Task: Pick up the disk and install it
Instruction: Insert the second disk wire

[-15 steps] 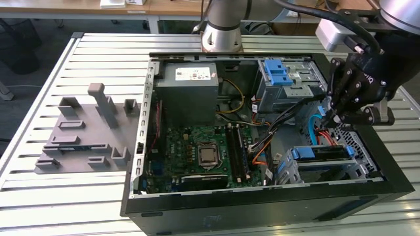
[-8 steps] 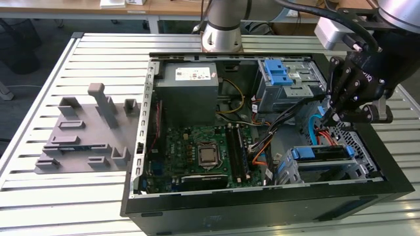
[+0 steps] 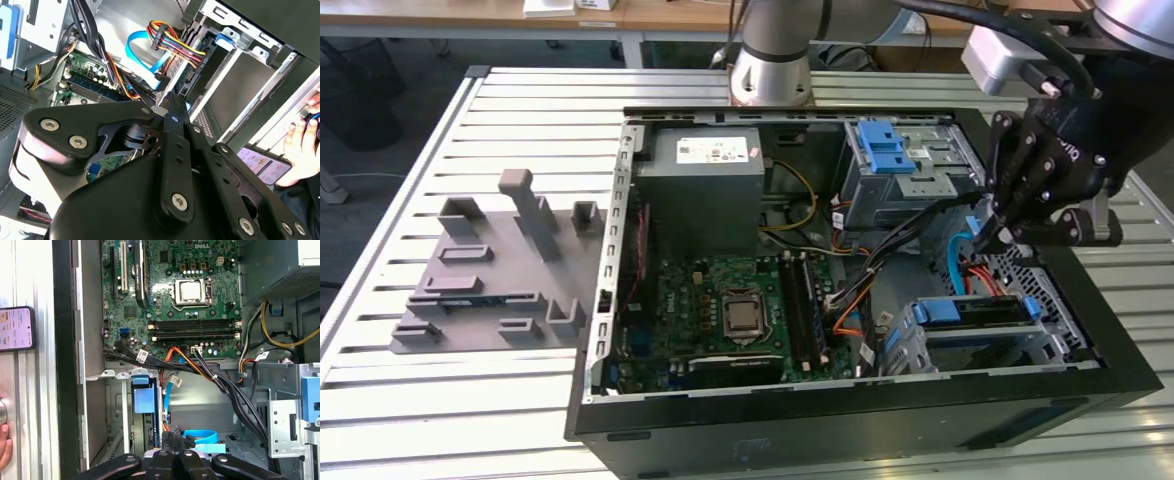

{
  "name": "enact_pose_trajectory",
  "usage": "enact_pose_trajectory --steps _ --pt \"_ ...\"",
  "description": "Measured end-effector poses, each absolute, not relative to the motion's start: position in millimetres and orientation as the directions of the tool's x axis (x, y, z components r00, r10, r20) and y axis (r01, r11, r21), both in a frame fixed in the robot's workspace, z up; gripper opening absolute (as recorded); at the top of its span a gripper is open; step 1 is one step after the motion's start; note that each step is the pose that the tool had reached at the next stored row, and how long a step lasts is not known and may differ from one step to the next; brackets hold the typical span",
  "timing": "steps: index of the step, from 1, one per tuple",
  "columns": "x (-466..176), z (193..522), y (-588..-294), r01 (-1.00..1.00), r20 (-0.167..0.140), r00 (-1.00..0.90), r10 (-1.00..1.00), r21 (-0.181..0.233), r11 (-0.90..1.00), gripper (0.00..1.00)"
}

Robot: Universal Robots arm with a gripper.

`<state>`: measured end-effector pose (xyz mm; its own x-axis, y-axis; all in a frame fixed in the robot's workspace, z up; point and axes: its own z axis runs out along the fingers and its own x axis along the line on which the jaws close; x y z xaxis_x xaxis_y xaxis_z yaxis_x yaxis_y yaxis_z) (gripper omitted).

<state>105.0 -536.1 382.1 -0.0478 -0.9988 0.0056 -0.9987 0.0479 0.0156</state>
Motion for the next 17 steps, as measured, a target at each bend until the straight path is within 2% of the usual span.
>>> enact_pose_trajectory --steps 11,12,13,14,15,17 --pt "105 383 -527 -0.999 0.015 -0.048 -0.999 0.015 0.048 0.11" --pt "105 383 -527 -0.999 0.018 -0.048 -0.999 0.015 0.048 0.11" --pt "105 383 -526 -0.999 0.023 -0.048 -0.999 0.015 0.048 0.17" --pt "105 383 -525 -0.999 0.028 -0.048 -0.998 0.015 0.048 0.17" --pt "105 382 -523 -0.999 0.031 -0.048 -0.998 0.015 0.048 0.24" --pt "105 382 -520 -0.999 0.034 -0.048 -0.998 0.015 0.048 0.24"
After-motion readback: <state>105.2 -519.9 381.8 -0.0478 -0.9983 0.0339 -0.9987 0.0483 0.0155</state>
